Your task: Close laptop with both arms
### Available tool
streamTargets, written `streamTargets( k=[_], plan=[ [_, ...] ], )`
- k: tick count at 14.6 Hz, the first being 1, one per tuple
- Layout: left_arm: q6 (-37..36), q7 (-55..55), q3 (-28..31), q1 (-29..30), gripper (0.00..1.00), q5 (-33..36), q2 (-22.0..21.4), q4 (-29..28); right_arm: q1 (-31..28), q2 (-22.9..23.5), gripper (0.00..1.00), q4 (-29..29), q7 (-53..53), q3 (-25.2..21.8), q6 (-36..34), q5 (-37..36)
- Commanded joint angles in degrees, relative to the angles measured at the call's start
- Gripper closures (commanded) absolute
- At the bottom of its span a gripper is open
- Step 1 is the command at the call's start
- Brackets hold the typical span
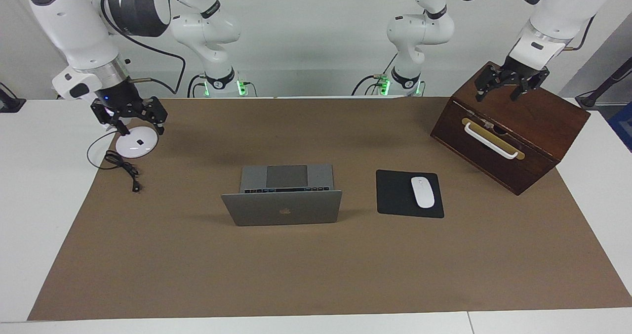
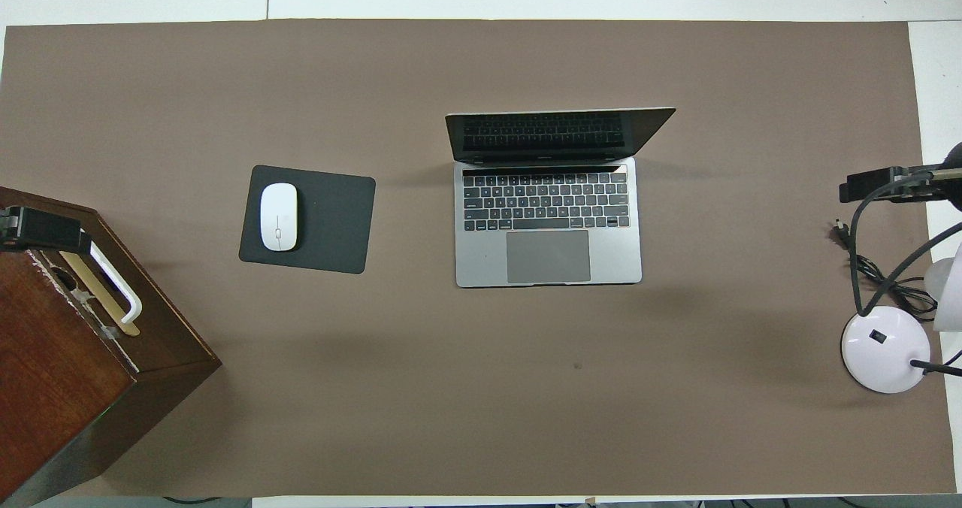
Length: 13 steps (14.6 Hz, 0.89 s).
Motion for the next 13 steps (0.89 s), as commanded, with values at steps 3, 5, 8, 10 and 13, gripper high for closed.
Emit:
streamTargets(
  k=[3, 5, 8, 10, 13],
  plan=[
    [-0.1, 0.0, -0.1, 0.3, 0.00, -0.6, -1.6, -1.6, -0.4, 2.0, 0.25, 1.9, -0.1, 0.0, 1.0, 0.7],
    [-0.1, -0.1, -0.1, 0.3, 0.00, -0.6, -1.6, -1.6, -0.5, 2.0, 0.30, 2.0, -0.1, 0.1, 1.0, 0.7],
    [-0.1, 0.0, 0.0, 0.3, 0.00, -0.6, -1.6, -1.7, -0.5, 2.0, 0.53, 2.0, -0.1, 0.0, 1.0, 0.8],
    [0.0, -0.5, 0.0, 0.4, 0.09, -0.6, -1.6, -1.7, -0.5, 2.0, 0.97, 2.0, -0.2, 0.0, 1.0, 0.3],
    [0.2, -0.4, 0.0, 0.4, 0.94, -0.6, -1.6, -1.7, -0.6, 3.4, 1.00, 4.1, -0.3, 0.0, 1.0, -0.5]
  ],
)
